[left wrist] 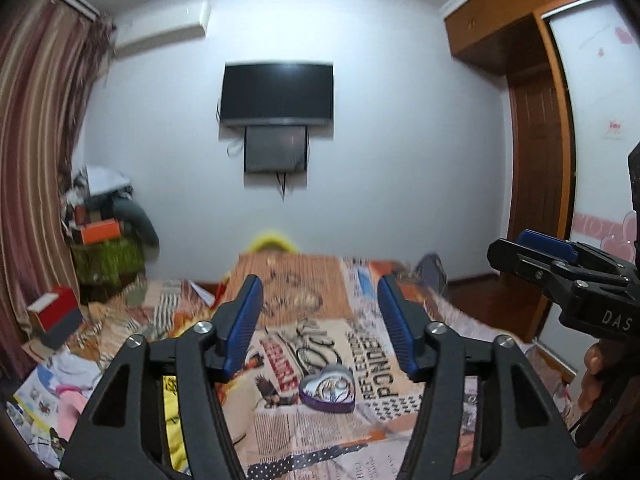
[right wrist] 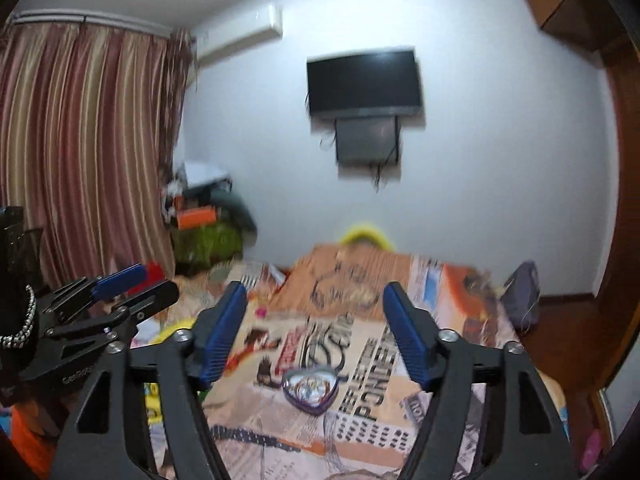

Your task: Organize jewelry

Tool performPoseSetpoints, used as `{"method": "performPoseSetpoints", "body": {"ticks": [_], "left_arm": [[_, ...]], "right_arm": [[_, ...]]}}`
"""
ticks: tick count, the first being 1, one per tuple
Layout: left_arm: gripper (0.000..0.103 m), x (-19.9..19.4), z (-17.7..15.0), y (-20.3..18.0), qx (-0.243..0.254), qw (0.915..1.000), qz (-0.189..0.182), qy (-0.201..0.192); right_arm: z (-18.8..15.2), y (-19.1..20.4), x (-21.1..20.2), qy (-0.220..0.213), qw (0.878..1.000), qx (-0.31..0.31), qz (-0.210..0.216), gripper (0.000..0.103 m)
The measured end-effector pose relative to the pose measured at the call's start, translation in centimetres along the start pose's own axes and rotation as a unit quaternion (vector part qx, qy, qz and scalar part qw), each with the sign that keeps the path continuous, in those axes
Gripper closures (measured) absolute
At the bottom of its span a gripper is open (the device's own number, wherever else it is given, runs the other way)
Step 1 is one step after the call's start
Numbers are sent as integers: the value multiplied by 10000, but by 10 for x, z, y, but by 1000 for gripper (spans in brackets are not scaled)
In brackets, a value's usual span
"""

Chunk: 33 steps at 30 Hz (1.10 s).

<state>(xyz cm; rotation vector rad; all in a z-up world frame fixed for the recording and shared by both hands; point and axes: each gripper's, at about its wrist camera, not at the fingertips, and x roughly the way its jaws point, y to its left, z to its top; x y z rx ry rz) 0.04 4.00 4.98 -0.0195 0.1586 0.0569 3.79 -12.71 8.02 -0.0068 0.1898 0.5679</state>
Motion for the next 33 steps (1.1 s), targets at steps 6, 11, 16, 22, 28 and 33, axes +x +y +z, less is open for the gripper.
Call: {"method": "performPoseSetpoints", "body": {"ticks": [6, 11, 16, 22, 28, 33], "left_arm": [[5, -36, 5, -4, -66, 9993, 195, -321], [1, -42, 1, -3, -103, 9989, 316, -330], [1, -45, -1, -1, -188, 9989, 318, -285], [1, -44, -3, -2, -204, 9989, 334, -251], [1, -41, -6, -4, -173, 9991, 335, -208], [1, -38, -8, -5, -164, 9992, 327, -159]], "right_arm": [[2, 13, -21, -293, 9993, -48, -207, 14], [-3, 15, -23, -393, 9986, 43, -341, 0], [-4, 17, -26, -339, 9989, 20, -319, 0], [-8, 14, -28, -297, 9991, 57, -292, 0], [-12, 13, -32, -251, 9992, 95, -290, 0], [-14, 11, -33, -209, 9992, 129, -300, 0]]}}
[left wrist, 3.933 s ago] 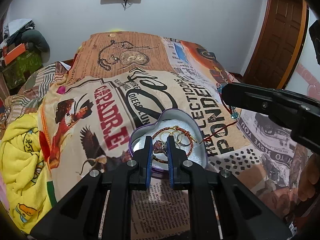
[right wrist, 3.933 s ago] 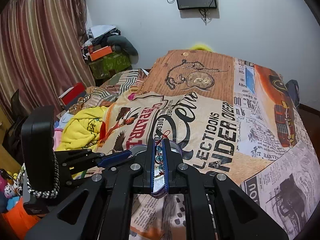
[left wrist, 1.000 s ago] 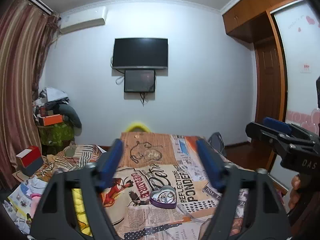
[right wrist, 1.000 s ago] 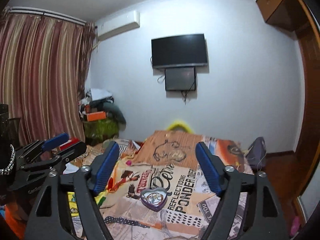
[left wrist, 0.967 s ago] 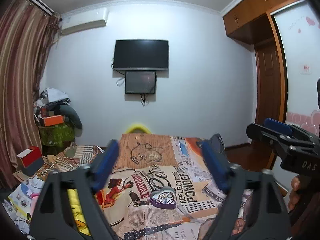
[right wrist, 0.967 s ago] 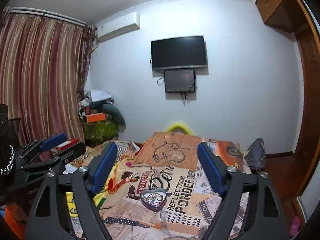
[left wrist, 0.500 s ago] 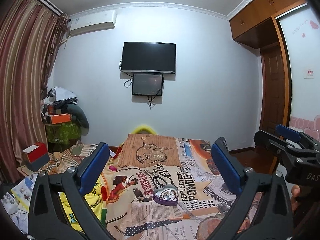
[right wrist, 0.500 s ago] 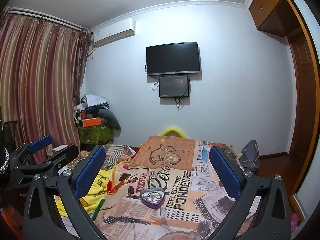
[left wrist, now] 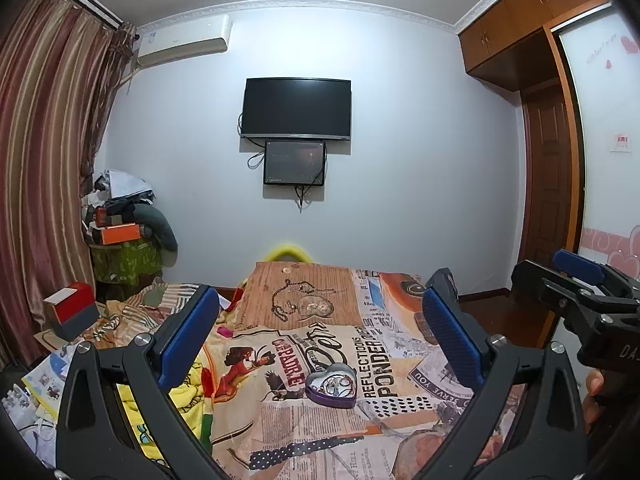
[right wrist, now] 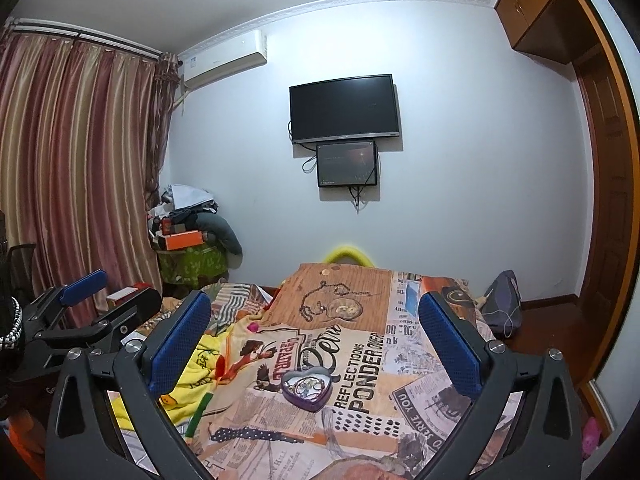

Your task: Organize jewelry

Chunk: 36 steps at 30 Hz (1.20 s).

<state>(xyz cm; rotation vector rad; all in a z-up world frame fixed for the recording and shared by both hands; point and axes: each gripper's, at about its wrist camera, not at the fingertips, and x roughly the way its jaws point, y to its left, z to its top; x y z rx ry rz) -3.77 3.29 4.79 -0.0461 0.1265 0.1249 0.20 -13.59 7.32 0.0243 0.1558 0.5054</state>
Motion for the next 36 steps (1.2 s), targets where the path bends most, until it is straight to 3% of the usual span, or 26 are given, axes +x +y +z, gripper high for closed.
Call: {"method": "performPoseSetpoints", "body": {"ticks": [36], "left_arm": [[1, 12, -4, -2, 13, 9999, -12, 131]], "right_arm": [[2, -6, -1, 156, 9999, 49, -28, 0]]}}
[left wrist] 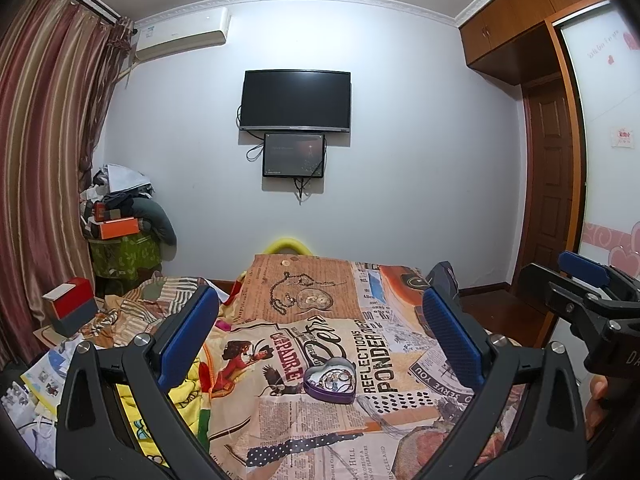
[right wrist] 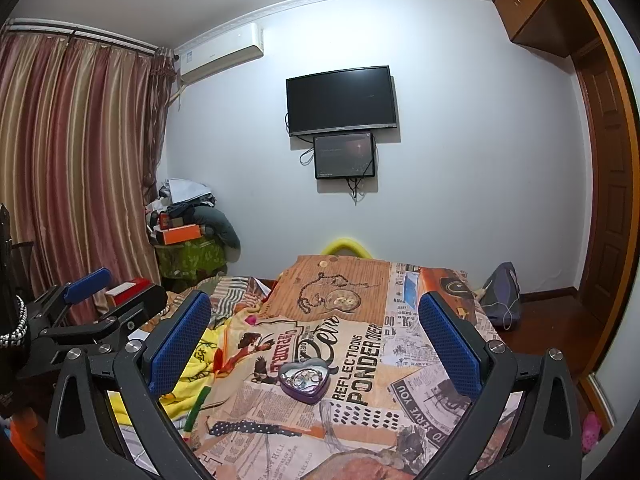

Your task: Organize jewelry

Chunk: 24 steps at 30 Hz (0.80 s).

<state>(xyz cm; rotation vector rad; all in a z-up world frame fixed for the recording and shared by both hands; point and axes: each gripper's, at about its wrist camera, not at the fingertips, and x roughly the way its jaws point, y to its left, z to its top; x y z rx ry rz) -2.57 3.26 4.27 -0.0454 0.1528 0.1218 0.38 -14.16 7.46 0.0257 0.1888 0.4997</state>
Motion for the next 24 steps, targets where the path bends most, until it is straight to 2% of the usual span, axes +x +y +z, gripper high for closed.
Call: {"method": "performPoseSetpoints", "body": {"ticks": [24], "left_arm": [[1, 2, 0, 3, -123, 9998, -155, 86]], "right_arm": [[-2, -2, 2, 16, 10000, -16, -20, 0]]}}
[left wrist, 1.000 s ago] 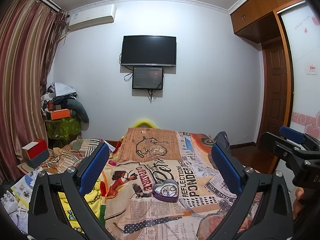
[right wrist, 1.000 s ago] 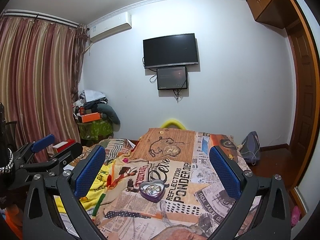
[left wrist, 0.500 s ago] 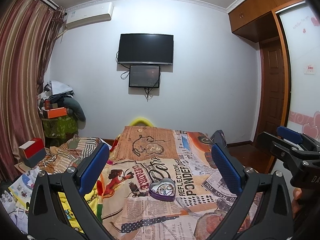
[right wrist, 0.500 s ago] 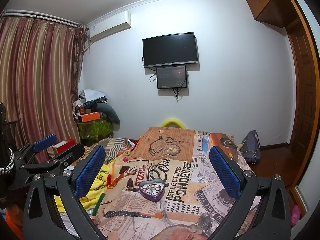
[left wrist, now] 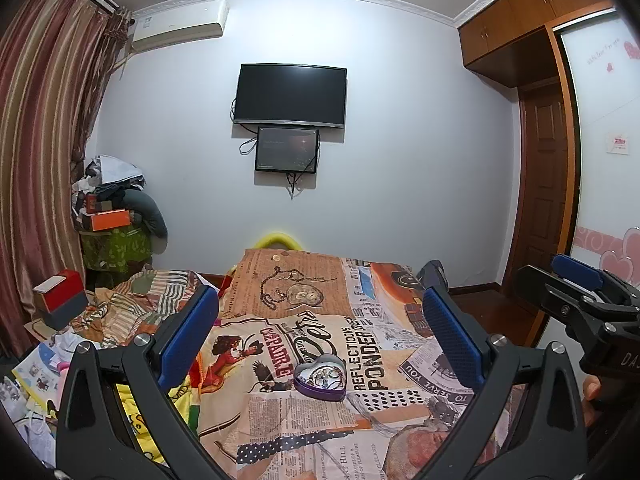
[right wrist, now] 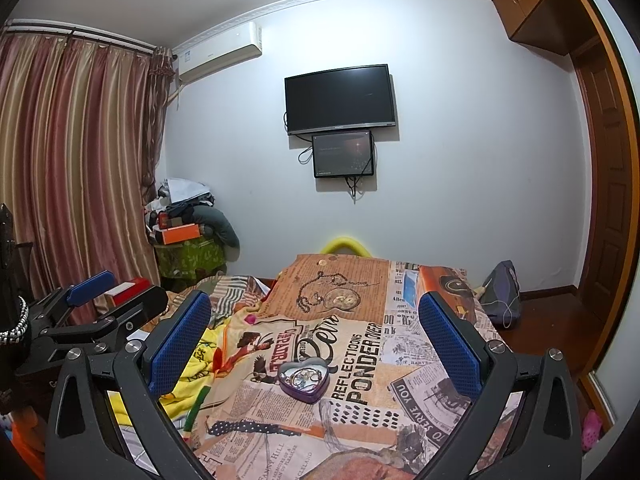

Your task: Organize jewelry

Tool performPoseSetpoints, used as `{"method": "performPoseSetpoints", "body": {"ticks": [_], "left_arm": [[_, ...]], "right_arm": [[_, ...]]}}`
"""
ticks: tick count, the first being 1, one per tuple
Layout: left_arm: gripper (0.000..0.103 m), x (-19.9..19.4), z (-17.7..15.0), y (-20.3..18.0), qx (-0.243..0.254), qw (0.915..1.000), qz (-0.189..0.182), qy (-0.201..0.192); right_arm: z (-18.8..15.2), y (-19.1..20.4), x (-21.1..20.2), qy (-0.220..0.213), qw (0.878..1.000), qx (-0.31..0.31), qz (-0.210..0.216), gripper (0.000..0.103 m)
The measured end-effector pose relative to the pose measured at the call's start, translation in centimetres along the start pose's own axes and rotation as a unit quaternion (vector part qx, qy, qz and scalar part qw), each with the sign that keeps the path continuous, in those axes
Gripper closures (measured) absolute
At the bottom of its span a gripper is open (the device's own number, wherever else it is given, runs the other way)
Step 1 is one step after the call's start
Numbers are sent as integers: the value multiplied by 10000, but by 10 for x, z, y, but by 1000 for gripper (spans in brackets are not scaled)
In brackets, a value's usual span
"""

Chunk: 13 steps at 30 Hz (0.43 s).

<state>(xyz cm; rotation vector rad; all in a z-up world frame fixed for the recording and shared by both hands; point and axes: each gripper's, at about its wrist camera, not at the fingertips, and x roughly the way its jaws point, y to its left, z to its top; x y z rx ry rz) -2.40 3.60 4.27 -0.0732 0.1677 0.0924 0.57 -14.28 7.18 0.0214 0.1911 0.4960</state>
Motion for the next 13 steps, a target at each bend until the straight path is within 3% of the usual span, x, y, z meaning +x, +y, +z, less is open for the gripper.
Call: {"method": "performPoseSetpoints", "body": {"ticks": [13], "left_arm": [[1, 2, -1, 3, -4, 10000, -25, 42]], "right_arm": [[0, 2, 4, 76, 10000, -2, -4, 0]]}}
